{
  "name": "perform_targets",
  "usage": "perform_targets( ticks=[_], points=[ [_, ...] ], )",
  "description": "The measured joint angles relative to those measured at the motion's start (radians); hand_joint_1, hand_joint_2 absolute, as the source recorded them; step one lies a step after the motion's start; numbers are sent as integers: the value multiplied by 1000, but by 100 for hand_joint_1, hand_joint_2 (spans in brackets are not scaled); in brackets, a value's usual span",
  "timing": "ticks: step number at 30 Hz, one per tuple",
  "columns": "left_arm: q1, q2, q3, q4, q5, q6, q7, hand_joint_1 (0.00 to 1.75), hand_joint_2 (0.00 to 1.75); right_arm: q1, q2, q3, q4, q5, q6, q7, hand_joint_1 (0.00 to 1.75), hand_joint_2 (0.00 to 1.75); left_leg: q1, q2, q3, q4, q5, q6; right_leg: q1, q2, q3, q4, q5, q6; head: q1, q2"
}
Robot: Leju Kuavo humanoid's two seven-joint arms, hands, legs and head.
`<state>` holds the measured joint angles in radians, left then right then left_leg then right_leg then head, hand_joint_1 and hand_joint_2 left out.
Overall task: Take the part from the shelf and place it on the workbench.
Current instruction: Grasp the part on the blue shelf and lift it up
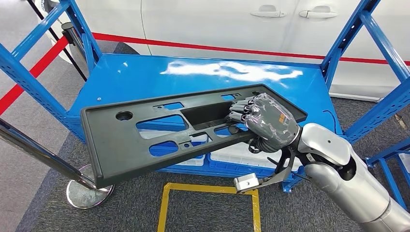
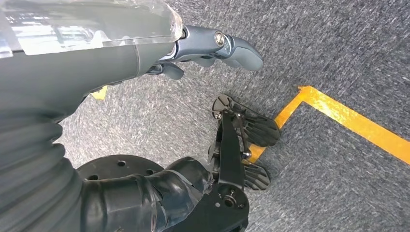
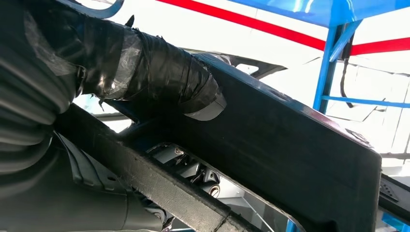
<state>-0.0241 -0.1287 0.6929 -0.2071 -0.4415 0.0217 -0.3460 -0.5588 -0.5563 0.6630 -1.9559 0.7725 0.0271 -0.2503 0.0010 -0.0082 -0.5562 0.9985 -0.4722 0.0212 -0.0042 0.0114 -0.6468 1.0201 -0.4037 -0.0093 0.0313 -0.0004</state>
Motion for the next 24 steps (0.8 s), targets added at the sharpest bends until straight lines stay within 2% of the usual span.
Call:
perform_targets(
  ticks=[4, 10, 12, 14, 15, 16, 18, 19, 20, 21, 22, 23, 24],
  points=[
    [0, 0, 7, 0, -2, 4, -8, 0, 175, 0, -6, 0, -2, -1, 0, -1, 175, 175, 0, 0, 0, 0, 0, 0, 0, 0, 0, 0, 0, 0, 0, 0],
    [-1, 2, 19, 0, -6, 21, -10, 0, 175, 6, -15, 0, -2, 2, -4, 2, 175, 175, -3, 0, -8, 13, -7, 12, -3, 0, 1, 2, -1, 8, 0, 0],
    [-1, 3, 20, 0, -8, 24, -10, 0, 175, 9, -16, 0, -2, 7, -9, 2, 175, 175, -3, 0, -9, 14, -7, 16, -4, 0, 2, 0, 1, 12, 0, 0],
    [-1, 3, 22, 0, -12, 29, -8, 0, 175, 12, -19, -1, -5, 12, -14, 3, 175, 175, 2, 2, 2, -4, 8, 23, -1, 0, 5, -2, -2, 20, 0, 0],
    [-2, 3, 22, 0, -15, 32, -6, 0, 175, 13, -22, -1, -7, 14, -15, 3, 175, 175, 6, 4, 8, -16, 18, 28, 0, -1, 1, 12, -19, 23, 0, 0],
    [-3, 3, 22, 0, -17, 34, -4, 0, 175, 15, -25, -2, -9, 16, -18, 4, 175, 175, 9, 6, 13, -26, 27, 31, 0, -2, -11, 46, -48, 27, 1, 0],
    [-3, 3, 23, 0, -20, 36, 2, 0, 175, 19, -29, -2, -10, 23, -21, 2, 175, 175, 9, 8, 10, -27, 32, 34, -5, -4, -55, 169, -127, 33, 1, 0],
    [-3, 3, 23, 0, -21, 35, 5, 0, 175, 23, -29, -1, -10, 29, -22, 1, 175, 175, 9, 8, 6, -23, 32, 34, -9, -4, -76, 228, -153, 37, 1, 0],
    [-3, 3, 24, 0, -22, 35, 8, 0, 175, 27, -30, -1, -10, 35, -23, 1, 175, 175, 10, 8, 1, -17, 31, 33, -13, -5, -85, 261, -161, 42, 0, 0],
    [-3, 4, 25, 0, -24, 34, 11, 0, 175, 29, -30, 1, -10, 42, -23, 2, 175, 175, 11, 7, -5, -10, 30, 31, -18, -6, -74, 255, -149, 46, 1, 0],
    [-3, 4, 25, 0, -25, 34, 14, 0, 175, 31, -30, 3, -10, 48, -24, 3, 175, 175, 13, 6, -11, -1, 27, 27, -24, -8, -45, 210, -125, 51, 0, 0],
    [-3, 5, 26, 0, -25, 33, 16, 0, 175, 31, -30, 5, -10, 54, -24, 4, 175, 175, 15, 5, -18, 9, 23, 21, -29, -10, -6, 143, -103, 56, 1, 0],
    [-3, 6, 27, 0, -25, 33, 18, 0, 175, 32, -29, 7, -10, 57, -25, 4, 175, 175, 16, 3, -25, 20, 19, 14, -29, -8, 27, 90, -84, 57, 0, 0]
  ],
)
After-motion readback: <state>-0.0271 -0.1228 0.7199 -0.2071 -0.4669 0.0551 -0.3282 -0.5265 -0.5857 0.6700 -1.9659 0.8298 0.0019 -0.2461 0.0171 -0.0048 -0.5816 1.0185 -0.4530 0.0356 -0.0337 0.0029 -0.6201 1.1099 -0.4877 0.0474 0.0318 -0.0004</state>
